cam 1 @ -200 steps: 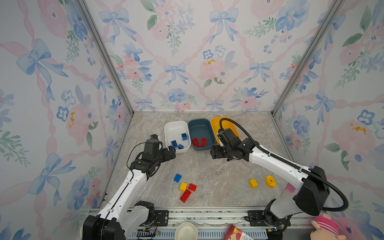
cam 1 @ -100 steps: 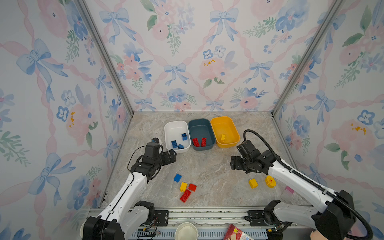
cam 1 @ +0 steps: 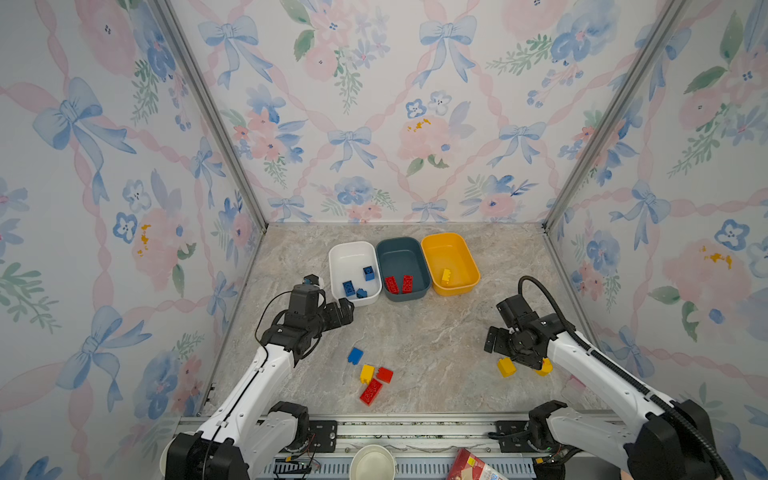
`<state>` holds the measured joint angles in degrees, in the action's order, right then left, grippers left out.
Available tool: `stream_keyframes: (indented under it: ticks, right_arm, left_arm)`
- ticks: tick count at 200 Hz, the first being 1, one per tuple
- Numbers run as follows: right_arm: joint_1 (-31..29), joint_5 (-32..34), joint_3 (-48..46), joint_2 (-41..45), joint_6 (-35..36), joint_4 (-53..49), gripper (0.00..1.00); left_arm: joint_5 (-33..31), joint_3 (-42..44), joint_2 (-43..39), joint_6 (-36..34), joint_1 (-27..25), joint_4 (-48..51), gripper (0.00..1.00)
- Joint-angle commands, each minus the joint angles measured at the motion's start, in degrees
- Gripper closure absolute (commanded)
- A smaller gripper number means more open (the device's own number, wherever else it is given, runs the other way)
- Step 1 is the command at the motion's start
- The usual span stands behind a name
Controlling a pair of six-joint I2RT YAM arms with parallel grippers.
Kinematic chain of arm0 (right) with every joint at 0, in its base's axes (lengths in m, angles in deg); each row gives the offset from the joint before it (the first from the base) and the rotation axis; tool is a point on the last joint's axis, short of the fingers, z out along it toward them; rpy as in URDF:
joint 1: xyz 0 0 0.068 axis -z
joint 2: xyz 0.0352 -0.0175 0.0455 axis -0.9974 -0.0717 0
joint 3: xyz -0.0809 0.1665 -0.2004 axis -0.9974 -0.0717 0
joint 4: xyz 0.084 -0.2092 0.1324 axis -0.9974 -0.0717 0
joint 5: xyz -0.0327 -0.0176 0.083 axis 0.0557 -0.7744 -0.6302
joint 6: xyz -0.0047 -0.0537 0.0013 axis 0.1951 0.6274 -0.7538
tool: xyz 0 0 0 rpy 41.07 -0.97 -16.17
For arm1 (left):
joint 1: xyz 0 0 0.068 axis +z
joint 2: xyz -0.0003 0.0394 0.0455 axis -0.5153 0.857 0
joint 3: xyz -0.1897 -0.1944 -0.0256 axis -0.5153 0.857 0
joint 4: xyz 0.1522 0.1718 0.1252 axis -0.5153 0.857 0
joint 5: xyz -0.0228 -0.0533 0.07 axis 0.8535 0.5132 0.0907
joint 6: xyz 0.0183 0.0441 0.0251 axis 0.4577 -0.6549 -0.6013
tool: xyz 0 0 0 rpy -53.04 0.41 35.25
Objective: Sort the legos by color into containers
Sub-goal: 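Withdraw the right gripper and move it over a small yellow brick, then lower the right gripper onto the yellow brick and close it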
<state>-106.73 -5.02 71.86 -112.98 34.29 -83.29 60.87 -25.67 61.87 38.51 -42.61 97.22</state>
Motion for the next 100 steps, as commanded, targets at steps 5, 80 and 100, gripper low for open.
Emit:
stream_keyframes:
  ticks: [5, 80, 100]
  right_arm:
    - [1.03, -0.2, -2.37, 0.22, 0.94, 0.55, 0.0]
    - [1.11, -3.46, -6.08, -2.43, 1.82, 7.34, 0.02]
    - [1.04, -4.27, -6.83, -2.46, 2.21, 8.12, 0.03]
  left_arm:
    - [0.6, 0.94, -0.8, -0.96, -0.01, -0.29, 0.02]
    - [0.35, 0.87, -0.8, -0.94, -0.01, -0.27, 0.02]
    - [0.35, 0.99, -0.8, -0.86, -0.01, -0.31, 0.02]
